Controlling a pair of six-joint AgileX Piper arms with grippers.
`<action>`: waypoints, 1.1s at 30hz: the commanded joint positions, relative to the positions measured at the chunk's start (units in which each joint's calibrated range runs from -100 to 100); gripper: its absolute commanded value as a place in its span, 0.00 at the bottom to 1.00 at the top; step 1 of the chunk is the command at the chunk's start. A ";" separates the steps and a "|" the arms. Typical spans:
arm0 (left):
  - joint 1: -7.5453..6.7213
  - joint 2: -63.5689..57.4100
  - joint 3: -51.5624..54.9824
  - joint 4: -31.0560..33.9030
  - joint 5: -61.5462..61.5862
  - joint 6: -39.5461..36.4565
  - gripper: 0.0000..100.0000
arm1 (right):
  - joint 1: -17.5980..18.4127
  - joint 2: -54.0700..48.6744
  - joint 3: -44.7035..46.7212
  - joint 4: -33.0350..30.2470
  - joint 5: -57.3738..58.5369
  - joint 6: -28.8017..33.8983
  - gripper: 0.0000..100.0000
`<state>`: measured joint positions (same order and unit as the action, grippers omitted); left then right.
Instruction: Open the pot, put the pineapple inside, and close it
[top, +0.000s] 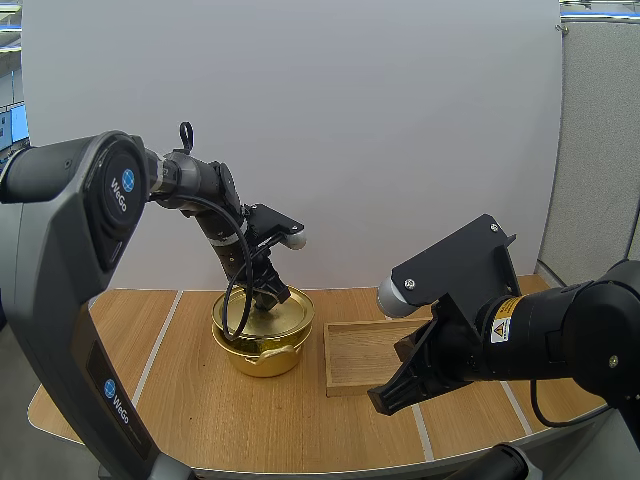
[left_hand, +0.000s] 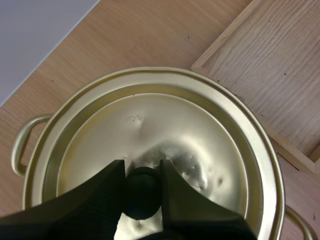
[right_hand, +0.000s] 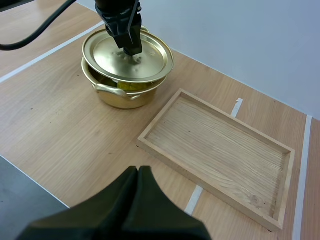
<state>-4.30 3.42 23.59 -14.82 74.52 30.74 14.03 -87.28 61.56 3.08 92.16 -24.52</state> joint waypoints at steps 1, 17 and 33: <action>-0.19 1.17 0.08 -1.31 -0.46 0.30 0.00 | -0.26 -0.31 -0.02 -1.64 -0.85 -0.14 0.00; -0.19 1.15 6.65 -1.31 -6.96 2.23 0.00 | -0.26 -0.31 -0.02 -1.64 -0.85 -0.14 0.00; -0.19 -8.25 5.30 -0.15 -5.53 2.23 1.00 | -0.26 -0.31 -0.02 -1.64 -0.85 -0.14 0.00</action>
<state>-4.30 0.92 29.92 -15.57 68.80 32.84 14.03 -87.28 61.56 1.80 92.16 -24.52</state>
